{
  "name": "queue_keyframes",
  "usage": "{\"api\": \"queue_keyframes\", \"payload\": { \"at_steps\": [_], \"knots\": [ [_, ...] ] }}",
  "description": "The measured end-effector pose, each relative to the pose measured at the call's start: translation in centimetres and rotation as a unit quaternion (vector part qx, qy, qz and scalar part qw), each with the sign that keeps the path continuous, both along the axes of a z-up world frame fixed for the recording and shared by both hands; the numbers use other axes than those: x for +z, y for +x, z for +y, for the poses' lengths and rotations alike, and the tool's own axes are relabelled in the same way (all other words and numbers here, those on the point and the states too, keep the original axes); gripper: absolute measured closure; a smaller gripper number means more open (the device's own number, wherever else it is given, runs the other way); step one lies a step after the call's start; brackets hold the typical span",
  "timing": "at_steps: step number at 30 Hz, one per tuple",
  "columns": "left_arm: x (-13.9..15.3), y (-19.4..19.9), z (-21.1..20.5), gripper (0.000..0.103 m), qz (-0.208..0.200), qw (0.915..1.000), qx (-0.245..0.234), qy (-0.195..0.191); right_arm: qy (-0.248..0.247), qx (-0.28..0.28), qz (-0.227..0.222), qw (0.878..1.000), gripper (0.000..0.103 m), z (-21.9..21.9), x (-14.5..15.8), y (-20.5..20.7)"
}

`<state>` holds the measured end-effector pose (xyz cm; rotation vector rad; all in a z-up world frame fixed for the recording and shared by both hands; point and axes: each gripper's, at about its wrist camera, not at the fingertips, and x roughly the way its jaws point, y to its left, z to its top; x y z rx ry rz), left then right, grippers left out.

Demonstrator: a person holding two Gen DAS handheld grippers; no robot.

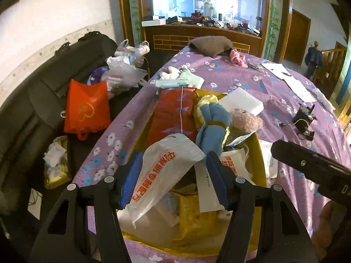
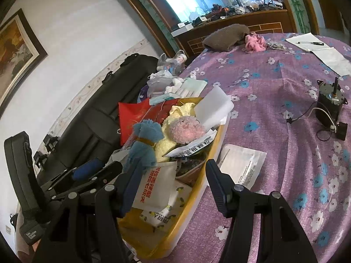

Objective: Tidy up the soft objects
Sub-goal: 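Lower both toys into the tray and open both grippers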

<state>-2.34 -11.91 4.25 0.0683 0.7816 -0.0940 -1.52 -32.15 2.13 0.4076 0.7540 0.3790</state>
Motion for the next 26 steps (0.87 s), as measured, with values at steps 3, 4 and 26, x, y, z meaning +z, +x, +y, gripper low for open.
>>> {"api": "queue_keyframes", "payload": {
  "at_steps": [3, 4, 26],
  "knots": [
    [-0.1, 0.0, 0.0, 0.042, 0.001, 1.0, -0.002, 0.007, 0.001, 0.001, -0.001, 1.0, 0.044, 0.1, 0.1, -0.1],
    [-0.1, -0.1, -0.2, 0.042, 0.0, 0.9999, -0.005, 0.014, 0.0, 0.001, -0.002, 1.0, 0.044, 0.1, 0.1, -0.1],
    [0.0, -0.5, 0.7, 0.038, -0.021, 0.9994, 0.024, 0.015, 0.001, 0.009, 0.0, 1.0, 0.044, 1.3, -0.2, 0.1]
  ]
}}
